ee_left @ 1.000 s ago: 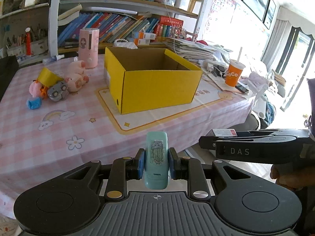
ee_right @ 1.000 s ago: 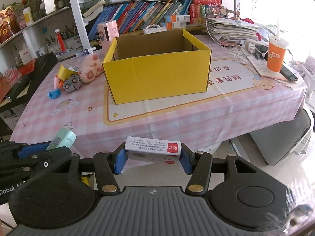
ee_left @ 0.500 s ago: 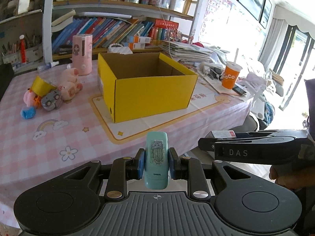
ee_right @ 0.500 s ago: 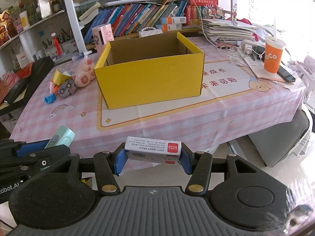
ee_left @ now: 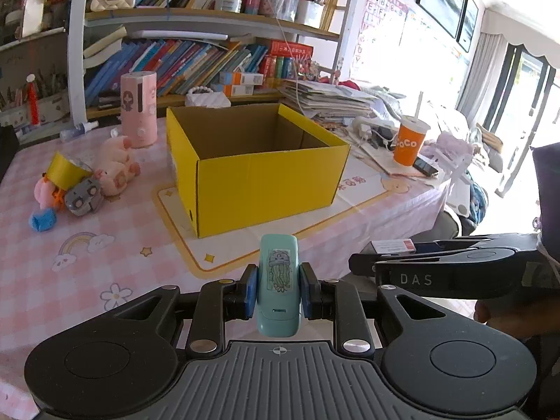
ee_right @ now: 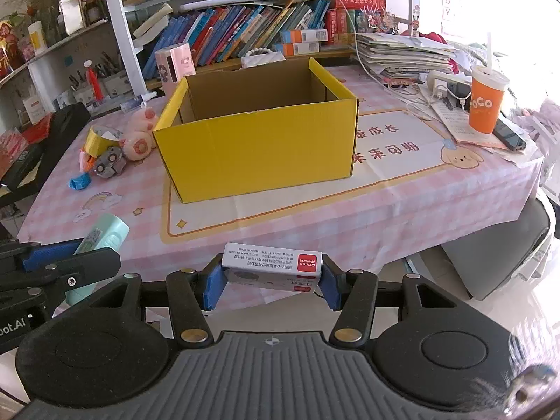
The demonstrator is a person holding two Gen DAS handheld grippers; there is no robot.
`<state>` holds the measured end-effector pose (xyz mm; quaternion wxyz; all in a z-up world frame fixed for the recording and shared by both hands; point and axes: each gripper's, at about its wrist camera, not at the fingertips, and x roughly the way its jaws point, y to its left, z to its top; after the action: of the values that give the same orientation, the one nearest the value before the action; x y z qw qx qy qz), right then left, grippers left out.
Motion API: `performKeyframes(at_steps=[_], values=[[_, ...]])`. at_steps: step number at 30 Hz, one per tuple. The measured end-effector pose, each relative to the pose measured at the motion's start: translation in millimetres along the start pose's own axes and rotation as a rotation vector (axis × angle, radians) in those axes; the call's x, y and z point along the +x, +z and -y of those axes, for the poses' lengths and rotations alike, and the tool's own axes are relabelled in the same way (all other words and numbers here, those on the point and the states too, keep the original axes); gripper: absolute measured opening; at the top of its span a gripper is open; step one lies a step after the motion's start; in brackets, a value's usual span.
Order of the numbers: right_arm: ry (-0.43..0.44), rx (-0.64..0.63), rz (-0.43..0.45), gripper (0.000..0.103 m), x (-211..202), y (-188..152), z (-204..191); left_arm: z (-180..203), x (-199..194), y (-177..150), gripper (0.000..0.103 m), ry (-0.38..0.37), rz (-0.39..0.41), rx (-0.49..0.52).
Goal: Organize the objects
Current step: 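Carry the eraser and medicine box with both tools toward the yellow box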
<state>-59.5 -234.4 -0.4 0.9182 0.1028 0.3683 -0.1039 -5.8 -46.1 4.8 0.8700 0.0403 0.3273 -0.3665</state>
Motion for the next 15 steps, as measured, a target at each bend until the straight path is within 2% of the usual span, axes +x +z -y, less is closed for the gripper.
performKeyframes(at_steps=[6, 15], values=[[0.001, -0.006, -0.003, 0.052, 11.2, 10.0, 2.2, -3.6, 8.3, 12.2, 0.023, 0.002, 0.009, -0.004], [0.011, -0.042, 0.048, 0.052, 21.5, 38.6, 5.7, -5.8, 22.6, 44.1, 0.023, 0.005, 0.050, 0.006]])
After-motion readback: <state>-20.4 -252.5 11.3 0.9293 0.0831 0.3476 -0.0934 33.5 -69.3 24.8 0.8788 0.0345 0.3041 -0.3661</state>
